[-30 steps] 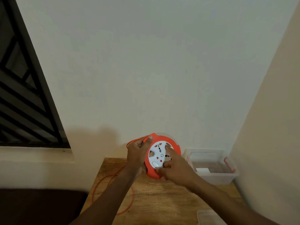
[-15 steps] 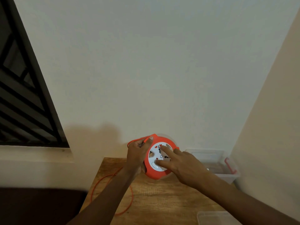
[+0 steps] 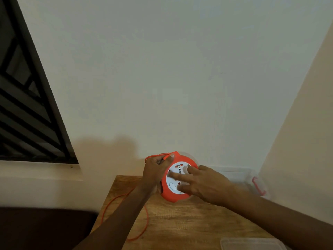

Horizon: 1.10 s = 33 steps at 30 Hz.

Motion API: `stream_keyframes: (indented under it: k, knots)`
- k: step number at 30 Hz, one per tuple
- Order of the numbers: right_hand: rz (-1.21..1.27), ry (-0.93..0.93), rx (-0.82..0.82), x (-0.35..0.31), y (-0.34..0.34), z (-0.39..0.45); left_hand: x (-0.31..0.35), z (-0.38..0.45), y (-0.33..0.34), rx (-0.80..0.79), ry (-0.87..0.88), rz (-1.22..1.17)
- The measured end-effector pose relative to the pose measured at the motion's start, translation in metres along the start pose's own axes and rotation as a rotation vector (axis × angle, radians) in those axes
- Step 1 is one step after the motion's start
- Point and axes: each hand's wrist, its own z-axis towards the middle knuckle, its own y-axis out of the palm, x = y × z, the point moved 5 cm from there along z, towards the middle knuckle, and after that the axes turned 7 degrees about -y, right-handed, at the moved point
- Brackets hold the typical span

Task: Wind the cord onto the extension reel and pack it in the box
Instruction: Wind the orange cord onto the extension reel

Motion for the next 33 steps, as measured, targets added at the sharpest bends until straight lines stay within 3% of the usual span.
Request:
stream_keyframes:
  k: [3, 16, 24, 33]
  knots:
    - [-0.009, -0.064, -0.043, -0.002, 0.002, -0.002, 0.002, -0.001, 0.006, -0.055, 0.025, 0.057]
    - [-0.140, 0.003, -0.166, -0.012, 0.007, -0.002, 0.006, 0.001, 0.014, -0.163, 0.029, 0.098]
    - [-0.175, 0.038, -0.238, -0.027, 0.006, 0.001, 0.006, 0.003, 0.018, -0.252, 0.026, 0.242]
    - [-0.194, 0.065, -0.225, -0.021, 0.011, 0.002, 0.013, 0.009, 0.020, -0.302, 0.021, 0.293]
